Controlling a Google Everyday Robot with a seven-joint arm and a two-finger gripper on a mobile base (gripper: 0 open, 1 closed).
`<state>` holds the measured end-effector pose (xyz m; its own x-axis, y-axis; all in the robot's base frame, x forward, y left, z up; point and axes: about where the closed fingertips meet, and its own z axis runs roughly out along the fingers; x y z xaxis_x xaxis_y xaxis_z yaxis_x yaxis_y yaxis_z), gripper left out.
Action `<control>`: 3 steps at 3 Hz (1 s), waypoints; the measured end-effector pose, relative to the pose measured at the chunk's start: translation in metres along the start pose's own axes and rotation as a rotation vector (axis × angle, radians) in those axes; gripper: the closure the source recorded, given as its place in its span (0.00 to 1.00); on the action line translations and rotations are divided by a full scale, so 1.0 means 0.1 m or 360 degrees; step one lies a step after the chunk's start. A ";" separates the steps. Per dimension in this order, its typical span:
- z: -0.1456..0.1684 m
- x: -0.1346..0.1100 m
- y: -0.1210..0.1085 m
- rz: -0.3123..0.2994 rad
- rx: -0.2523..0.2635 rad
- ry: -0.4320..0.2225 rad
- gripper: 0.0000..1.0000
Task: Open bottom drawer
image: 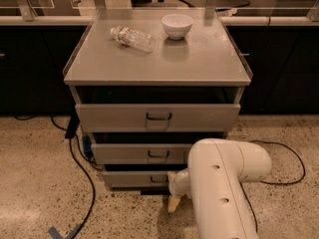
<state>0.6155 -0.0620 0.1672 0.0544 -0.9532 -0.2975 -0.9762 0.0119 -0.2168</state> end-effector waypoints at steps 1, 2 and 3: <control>0.00 -0.02 -0.15 -0.0075 0.0091 0.0038 0.00; 0.08 -0.14 -0.37 -0.0194 0.0193 0.0133 0.00; 0.17 -0.29 -0.50 -0.0236 0.0249 0.0168 0.00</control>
Offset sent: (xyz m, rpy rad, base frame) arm 0.0522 0.0508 0.0310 -0.1249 -0.3604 0.0843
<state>0.6661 -0.0300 0.1710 0.1643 -0.9742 -0.1548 -0.9142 -0.0915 -0.3948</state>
